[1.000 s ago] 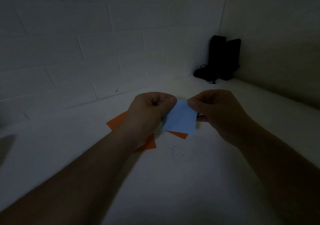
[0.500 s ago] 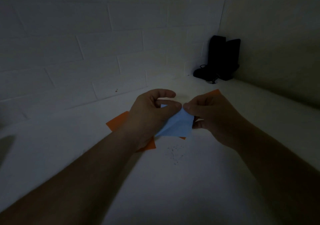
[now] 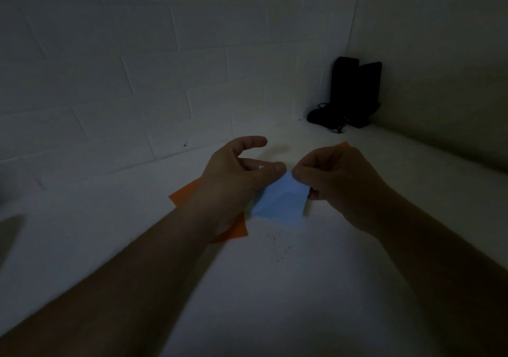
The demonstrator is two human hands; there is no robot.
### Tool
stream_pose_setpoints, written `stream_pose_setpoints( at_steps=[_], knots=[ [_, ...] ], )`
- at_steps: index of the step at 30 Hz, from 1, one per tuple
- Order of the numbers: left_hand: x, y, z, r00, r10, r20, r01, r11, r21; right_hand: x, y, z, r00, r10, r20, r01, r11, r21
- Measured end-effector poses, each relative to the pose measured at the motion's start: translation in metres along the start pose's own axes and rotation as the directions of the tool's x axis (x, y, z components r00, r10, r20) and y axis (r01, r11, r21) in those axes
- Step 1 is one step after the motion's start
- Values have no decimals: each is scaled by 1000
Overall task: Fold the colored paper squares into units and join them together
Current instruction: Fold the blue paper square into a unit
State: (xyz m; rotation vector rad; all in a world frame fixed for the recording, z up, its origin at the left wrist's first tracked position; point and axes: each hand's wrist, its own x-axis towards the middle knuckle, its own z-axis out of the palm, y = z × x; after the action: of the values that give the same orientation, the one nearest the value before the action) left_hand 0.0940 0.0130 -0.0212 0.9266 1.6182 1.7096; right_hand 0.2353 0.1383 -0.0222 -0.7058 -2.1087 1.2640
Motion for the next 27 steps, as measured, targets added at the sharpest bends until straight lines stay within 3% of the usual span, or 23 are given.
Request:
stream_pose_setpoints(
  at_steps=[9, 27],
  knots=[
    [2, 3, -2, 999, -16, 28, 18, 995, -99, 0, -4, -5, 994, 108, 17, -109, 975, 192],
    [5, 3, -3, 999, 9, -41, -13, 995, -102, 1, -6, -12, 987, 160, 22, -161, 961, 225]
  ],
)
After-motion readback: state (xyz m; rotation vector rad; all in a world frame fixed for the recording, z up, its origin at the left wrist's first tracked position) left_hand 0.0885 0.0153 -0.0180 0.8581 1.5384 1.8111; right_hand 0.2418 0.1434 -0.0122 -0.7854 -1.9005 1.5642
